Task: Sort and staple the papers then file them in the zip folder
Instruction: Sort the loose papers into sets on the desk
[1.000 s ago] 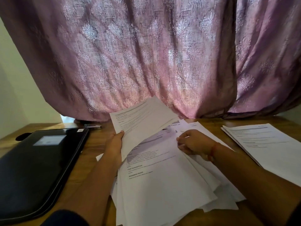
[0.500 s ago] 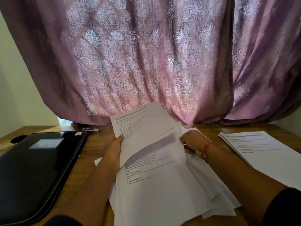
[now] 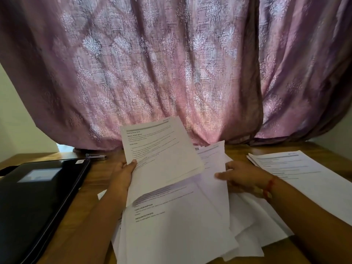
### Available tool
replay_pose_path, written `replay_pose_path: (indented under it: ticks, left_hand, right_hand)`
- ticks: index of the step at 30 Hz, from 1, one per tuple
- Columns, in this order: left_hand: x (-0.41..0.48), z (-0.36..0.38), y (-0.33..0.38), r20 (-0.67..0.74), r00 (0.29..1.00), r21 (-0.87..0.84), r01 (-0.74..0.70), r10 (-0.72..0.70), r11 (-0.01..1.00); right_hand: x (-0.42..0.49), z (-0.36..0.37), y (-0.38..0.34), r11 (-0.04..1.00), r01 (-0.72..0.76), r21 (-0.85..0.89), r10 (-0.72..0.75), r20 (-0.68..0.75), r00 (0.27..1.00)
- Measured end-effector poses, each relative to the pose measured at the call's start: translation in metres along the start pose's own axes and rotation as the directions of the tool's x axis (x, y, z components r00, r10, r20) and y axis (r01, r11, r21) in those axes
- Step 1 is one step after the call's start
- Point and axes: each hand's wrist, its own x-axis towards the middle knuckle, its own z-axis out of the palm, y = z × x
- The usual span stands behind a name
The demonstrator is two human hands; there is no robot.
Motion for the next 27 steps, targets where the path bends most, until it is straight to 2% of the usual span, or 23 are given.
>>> replay_pose_path:
  ticks: [3, 5, 6, 7, 9, 11, 13, 15, 17, 20, 24, 27]
  left_hand:
    - [-0.004, 0.002, 0.002, 0.002, 1.000, -0.015, -0.015, 0.015, 1.000]
    - [-0.007, 0.002, 0.005, 0.011, 0.999, -0.008, -0.034, 0.034, 0.999]
    - [-0.008, 0.003, 0.007, 0.018, 0.999, -0.009, -0.044, 0.044, 0.999]
    - [-0.009, 0.003, 0.008, 0.024, 0.998, -0.018, -0.056, 0.056, 0.998]
    - [-0.012, 0.004, 0.012, 0.028, 0.997, -0.041, -0.068, 0.069, 0.997]
    - [-0.017, 0.006, 0.016, 0.031, 0.996, -0.062, -0.084, 0.086, 0.995]
    - [-0.021, 0.009, 0.020, 0.030, 0.993, -0.082, -0.112, 0.115, 0.990]
    - [-0.026, 0.012, 0.024, 0.035, 0.989, -0.109, -0.139, 0.144, 0.984]
    - [-0.031, 0.016, 0.027, 0.056, 0.984, -0.126, -0.161, 0.169, 0.979]
    - [-0.037, 0.021, 0.029, 0.081, 0.980, -0.166, -0.165, 0.180, 0.972]
    - [-0.043, 0.025, 0.031, 0.097, 0.976, -0.186, -0.176, 0.196, 0.967]
    - [-0.045, 0.028, 0.030, 0.104, 0.977, -0.195, -0.163, 0.186, 0.967]
  right_hand:
    - [0.000, 0.001, 0.002, 0.995, 0.005, -0.102, -0.005, 0.008, 1.000]
    - [0.001, -0.003, 0.001, 0.982, 0.102, -0.160, -0.119, -0.098, 0.988]
    - [0.003, -0.006, 0.001, 0.968, 0.182, -0.171, -0.213, -0.182, 0.960]
    - [0.004, -0.011, 0.000, 0.947, 0.266, -0.180, -0.308, -0.277, 0.910]
    - [0.005, -0.018, -0.002, 0.897, 0.381, -0.225, -0.442, -0.468, 0.765]
    - [0.006, -0.025, -0.004, 0.848, 0.473, -0.240, -0.512, -0.605, 0.610]
    - [0.003, -0.028, -0.010, 0.788, 0.569, -0.235, -0.551, -0.682, 0.482]
    - [-0.003, -0.029, -0.017, 0.733, 0.645, -0.216, -0.569, -0.714, 0.407]
    - [-0.007, -0.029, -0.022, 0.702, 0.687, -0.186, -0.566, -0.732, 0.380]
    - [-0.006, -0.029, -0.023, 0.715, 0.689, -0.121, -0.548, -0.708, 0.445]
    - [-0.005, -0.027, -0.019, 0.774, 0.629, 0.070, -0.487, -0.569, 0.663]
    - [-0.008, -0.015, -0.015, 0.801, 0.565, 0.199, -0.436, -0.452, 0.778]
